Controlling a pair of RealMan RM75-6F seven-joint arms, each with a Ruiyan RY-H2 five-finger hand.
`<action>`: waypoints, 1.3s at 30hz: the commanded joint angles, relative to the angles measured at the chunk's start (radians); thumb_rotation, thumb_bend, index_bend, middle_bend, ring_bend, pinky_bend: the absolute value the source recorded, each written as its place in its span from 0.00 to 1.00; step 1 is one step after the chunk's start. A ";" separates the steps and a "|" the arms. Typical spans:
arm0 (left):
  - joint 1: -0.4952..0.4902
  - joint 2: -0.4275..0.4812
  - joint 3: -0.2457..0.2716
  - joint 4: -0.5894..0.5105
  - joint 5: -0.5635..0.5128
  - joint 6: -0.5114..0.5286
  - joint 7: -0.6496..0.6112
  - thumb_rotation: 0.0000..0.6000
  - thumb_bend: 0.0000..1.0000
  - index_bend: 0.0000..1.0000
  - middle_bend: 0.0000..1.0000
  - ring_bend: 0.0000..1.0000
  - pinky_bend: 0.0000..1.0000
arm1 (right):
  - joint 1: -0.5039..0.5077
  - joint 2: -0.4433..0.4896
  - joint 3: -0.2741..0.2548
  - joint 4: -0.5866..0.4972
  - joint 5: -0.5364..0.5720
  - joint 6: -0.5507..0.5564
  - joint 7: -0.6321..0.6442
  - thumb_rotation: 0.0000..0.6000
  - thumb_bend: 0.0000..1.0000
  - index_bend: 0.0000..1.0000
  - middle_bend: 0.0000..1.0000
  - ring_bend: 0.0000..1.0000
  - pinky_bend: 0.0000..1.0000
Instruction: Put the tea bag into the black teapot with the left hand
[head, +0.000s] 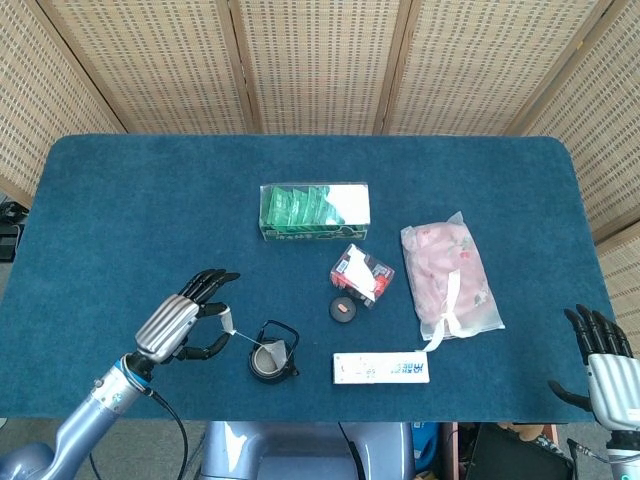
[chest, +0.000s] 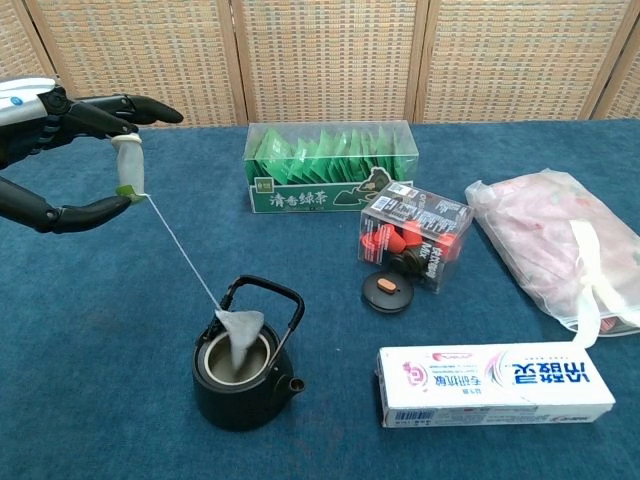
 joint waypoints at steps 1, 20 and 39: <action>0.004 0.003 0.003 -0.001 0.002 0.001 -0.002 1.00 0.43 0.61 0.10 0.00 0.00 | 0.001 0.000 0.000 -0.001 -0.001 -0.001 0.000 1.00 0.00 0.07 0.11 0.03 0.14; 0.005 0.007 0.054 0.000 0.038 -0.068 0.086 1.00 0.43 0.53 0.09 0.00 0.00 | -0.004 -0.001 -0.004 0.001 -0.002 0.003 0.007 1.00 0.00 0.07 0.11 0.03 0.14; 0.047 0.018 0.062 -0.005 0.004 -0.044 0.308 1.00 0.42 0.34 0.04 0.00 0.00 | -0.001 -0.001 -0.002 0.004 0.002 -0.003 0.010 1.00 0.00 0.07 0.11 0.03 0.14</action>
